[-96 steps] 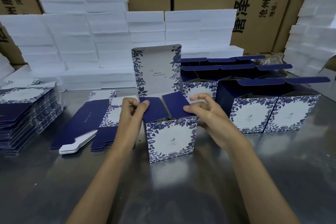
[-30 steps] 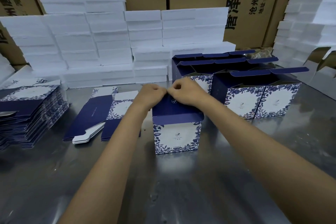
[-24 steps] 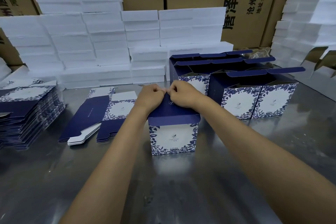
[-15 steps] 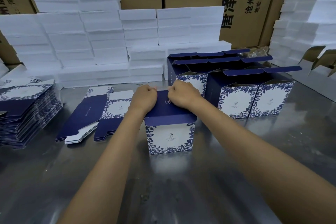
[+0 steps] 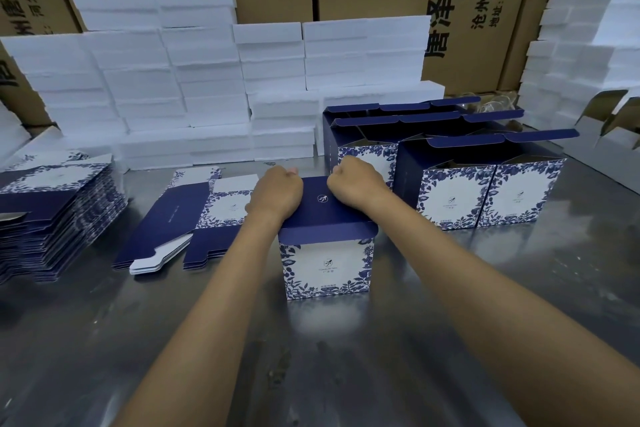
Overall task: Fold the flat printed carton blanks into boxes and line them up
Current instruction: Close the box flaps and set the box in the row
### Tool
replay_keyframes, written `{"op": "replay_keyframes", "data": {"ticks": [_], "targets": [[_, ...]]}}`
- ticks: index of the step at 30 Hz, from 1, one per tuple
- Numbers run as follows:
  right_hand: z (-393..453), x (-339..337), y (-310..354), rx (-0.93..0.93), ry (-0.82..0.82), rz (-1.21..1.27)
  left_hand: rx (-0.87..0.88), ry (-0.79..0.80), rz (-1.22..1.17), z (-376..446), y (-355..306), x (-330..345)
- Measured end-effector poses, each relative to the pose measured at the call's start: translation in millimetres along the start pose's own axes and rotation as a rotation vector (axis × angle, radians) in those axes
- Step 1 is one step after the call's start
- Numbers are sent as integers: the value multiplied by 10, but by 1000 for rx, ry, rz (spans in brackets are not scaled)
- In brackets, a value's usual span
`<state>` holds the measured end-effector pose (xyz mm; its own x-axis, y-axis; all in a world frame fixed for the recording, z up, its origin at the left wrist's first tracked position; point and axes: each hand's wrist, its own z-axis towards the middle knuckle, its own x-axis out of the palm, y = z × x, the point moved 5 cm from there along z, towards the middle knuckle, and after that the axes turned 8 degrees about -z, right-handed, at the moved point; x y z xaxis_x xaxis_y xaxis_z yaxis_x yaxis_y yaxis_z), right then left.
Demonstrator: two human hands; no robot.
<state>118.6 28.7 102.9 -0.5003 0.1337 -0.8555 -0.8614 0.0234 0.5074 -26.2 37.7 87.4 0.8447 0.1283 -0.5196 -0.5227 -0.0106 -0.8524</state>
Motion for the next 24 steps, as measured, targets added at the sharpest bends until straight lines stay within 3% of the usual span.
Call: {"op": "replay_keyframes", "data": {"ticks": [5, 9, 11, 14, 17, 20, 22, 24], "targets": [[26, 25, -84, 81, -7, 18, -11, -89, -20, -35, -2, -50], [-48, -13, -23, 30, -59, -67, 0, -133, -44, -47, 14, -79], [-112, -90, 74, -76, -208, -260, 99, -174, 39, -86, -71, -102], [-259, -163, 302, -317, -415, -518, 416, -186, 233, -155, -304, -87], [-335, -180, 328, -333, -333, -528, 444, -54, 244, -192, -360, -29], [-478, -243, 300, -361, -324, -493, 422, -27, 131, -282, -313, -94], [-591, -259, 240, -379, -288, -407, 417, 18, 6, -400, -253, -145], [-646, -224, 98, -346, -137, -184, 403, 93, -133, -548, -174, -181]]}}
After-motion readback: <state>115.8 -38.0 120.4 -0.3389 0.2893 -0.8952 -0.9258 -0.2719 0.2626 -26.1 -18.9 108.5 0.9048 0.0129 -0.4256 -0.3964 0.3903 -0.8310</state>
